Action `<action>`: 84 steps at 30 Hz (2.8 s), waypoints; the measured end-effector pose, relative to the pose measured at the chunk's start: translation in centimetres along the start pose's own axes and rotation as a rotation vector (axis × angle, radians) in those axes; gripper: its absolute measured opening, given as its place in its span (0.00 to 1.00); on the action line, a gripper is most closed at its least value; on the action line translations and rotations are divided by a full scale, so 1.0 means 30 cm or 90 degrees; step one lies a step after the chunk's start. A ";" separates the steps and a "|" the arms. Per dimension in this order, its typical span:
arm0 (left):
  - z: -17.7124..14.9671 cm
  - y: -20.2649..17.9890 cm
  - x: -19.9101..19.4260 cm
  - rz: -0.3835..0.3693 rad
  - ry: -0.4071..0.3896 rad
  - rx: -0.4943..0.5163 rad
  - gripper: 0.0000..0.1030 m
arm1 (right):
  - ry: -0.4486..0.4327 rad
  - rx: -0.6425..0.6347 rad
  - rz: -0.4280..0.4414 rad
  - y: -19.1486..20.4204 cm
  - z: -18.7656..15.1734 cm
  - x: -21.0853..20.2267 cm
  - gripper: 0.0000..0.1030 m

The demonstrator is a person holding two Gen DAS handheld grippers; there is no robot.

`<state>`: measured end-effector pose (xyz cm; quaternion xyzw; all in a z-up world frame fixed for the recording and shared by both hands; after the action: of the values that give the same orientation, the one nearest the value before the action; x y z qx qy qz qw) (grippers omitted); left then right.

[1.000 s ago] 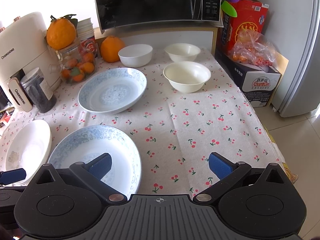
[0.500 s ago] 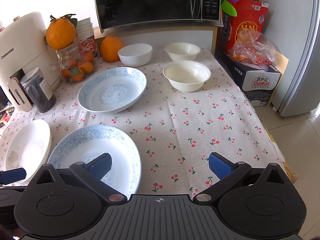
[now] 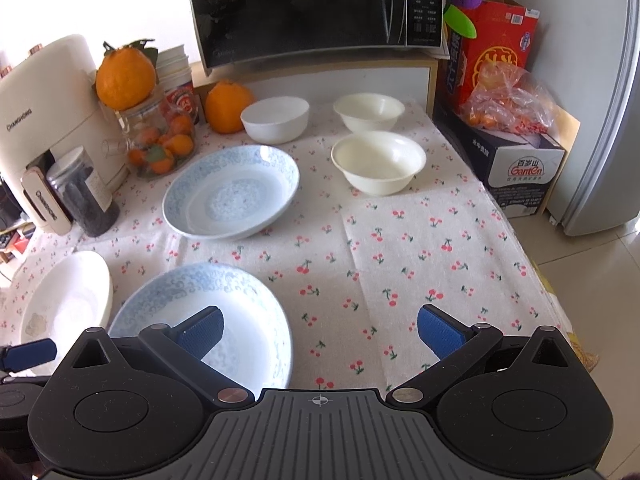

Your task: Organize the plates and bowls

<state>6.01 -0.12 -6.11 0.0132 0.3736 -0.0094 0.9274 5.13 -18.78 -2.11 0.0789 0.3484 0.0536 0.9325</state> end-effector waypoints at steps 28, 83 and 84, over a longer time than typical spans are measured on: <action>0.215 0.018 0.058 0.000 -0.042 0.051 0.97 | -0.030 -0.046 0.072 0.034 0.271 0.090 1.00; 0.307 0.036 0.533 -0.135 0.016 -0.077 0.42 | 0.140 0.393 0.189 0.004 0.178 0.675 0.80; 0.307 0.037 0.537 -0.136 0.016 -0.079 0.42 | 0.139 0.393 0.191 0.004 0.176 0.676 0.77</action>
<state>24.02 0.57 -10.63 -0.0837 0.3846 -0.0846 0.9154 23.82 -16.10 -11.16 0.4009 0.4305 0.0899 0.8037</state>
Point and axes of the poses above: each gripper's, at about its wrist camera, not at the fingertips, and x roughly the way its jaws point, y to its left, z to its top, the point moved 9 cm from there along x, roughly the way its jaws point, and after that the axes turned 9 degrees about -y, right-handed, at the moved point
